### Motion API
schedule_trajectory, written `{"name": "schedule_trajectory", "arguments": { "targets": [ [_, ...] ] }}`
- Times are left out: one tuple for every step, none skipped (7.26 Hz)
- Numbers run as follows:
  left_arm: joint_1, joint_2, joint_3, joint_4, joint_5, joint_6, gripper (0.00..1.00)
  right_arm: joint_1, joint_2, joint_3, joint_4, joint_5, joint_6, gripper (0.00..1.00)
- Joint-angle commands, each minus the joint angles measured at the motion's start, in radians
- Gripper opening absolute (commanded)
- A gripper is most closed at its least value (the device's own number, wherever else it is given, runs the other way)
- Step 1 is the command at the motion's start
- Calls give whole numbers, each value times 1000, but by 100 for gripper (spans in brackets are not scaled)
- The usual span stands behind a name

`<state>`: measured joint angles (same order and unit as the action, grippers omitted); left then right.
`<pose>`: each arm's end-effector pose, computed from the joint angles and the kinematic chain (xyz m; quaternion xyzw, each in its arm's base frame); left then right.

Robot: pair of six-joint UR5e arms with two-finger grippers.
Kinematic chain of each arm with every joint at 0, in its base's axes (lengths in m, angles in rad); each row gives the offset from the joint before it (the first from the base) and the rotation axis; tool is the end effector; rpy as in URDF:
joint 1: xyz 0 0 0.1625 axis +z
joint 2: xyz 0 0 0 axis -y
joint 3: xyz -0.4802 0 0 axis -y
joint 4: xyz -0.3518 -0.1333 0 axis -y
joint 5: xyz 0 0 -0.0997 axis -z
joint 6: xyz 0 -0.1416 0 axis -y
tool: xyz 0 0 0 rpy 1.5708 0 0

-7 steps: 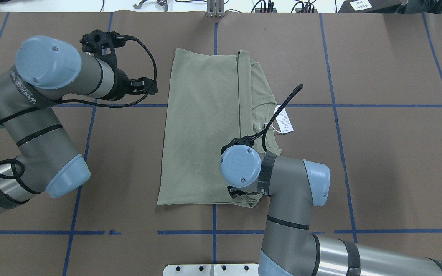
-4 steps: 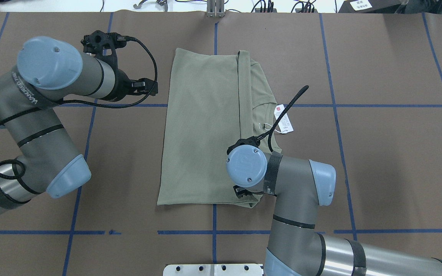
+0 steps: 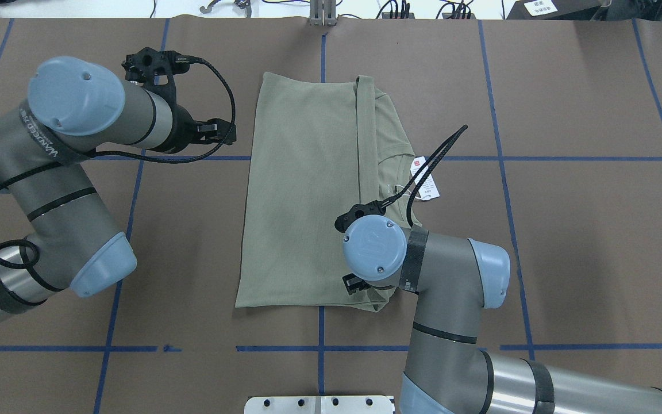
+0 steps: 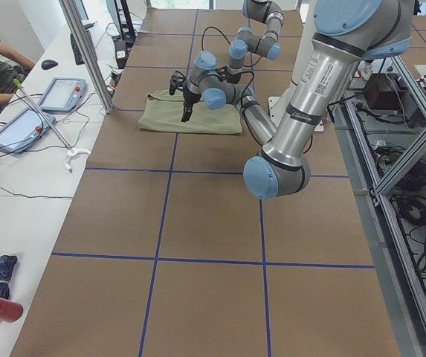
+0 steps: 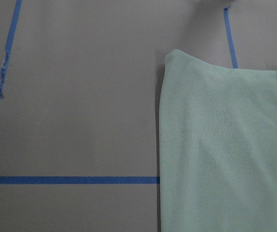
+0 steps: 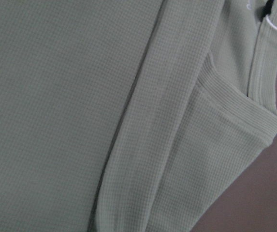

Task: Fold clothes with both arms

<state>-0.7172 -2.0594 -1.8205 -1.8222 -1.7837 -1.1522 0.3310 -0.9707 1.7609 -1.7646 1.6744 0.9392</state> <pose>0.4265 -0.5091 0.3424 0.1752 0.4484 -0.0803 0.8728 -0.6048 -0.3333 0.3694 0.0920 -0.2830 -0.1580 0.9415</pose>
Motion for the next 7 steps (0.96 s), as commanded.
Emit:
{"name": "schedule_trajectory", "arguments": {
  "targets": [
    [2,5,4,-3,1,2,100,-1,-8,0,44,1,9,96],
    [4,5,7,-3,1,2,100,-1,-6,2,44,1,7,82],
    [4,5,6,-3,1,2,100,-3,-5,2,45,-1,3,64],
    [4,5,7,-3,1,2,100,-4,-3,3,45,-1,1,56],
    [4,5,7,-3,1,2,100,-4,-2,2,51,-1,1,51],
    [4,5,9,-5,1,3,100,-7,-11,-1,97,-1,1,48],
    [4,5,12,-5,1,5,100,-7,-11,-3,112,1,0,47]
  ]
}}
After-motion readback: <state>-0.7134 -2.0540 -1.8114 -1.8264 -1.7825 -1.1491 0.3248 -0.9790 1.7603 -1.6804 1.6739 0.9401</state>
